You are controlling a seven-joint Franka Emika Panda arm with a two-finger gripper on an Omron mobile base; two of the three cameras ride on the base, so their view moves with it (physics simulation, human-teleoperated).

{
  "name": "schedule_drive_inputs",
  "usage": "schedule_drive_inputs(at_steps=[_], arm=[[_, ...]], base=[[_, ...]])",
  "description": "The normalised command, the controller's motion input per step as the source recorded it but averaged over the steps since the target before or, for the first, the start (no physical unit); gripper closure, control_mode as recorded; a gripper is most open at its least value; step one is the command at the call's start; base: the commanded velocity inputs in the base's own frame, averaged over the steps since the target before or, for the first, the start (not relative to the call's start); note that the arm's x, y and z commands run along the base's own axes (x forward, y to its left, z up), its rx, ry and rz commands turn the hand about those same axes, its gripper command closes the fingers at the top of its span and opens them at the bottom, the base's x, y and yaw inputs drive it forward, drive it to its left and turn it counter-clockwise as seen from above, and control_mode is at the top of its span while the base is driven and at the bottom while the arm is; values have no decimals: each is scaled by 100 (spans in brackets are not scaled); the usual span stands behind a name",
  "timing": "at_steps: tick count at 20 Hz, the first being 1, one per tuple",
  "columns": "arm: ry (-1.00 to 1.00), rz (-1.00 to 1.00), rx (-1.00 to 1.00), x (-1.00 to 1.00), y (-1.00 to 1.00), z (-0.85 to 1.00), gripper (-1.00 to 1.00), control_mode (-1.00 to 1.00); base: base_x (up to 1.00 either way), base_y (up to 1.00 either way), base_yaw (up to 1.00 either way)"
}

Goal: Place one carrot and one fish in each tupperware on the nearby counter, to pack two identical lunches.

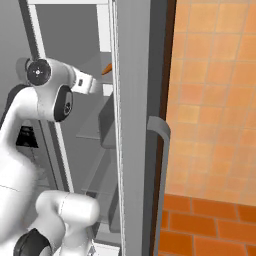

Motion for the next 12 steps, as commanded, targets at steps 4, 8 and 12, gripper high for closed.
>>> schedule_drive_inputs(at_steps=[4, 8, 12], arm=[[14, -1, -3, 100, -1, 6, -100, -100], [25, 1, 0, 100, -6, 0, -100, -100], [11, 5, 0, 100, -8, -9, -100, -100]], base=[[0, 0, 0], [0, 0, 0], [0, 0, 0]])
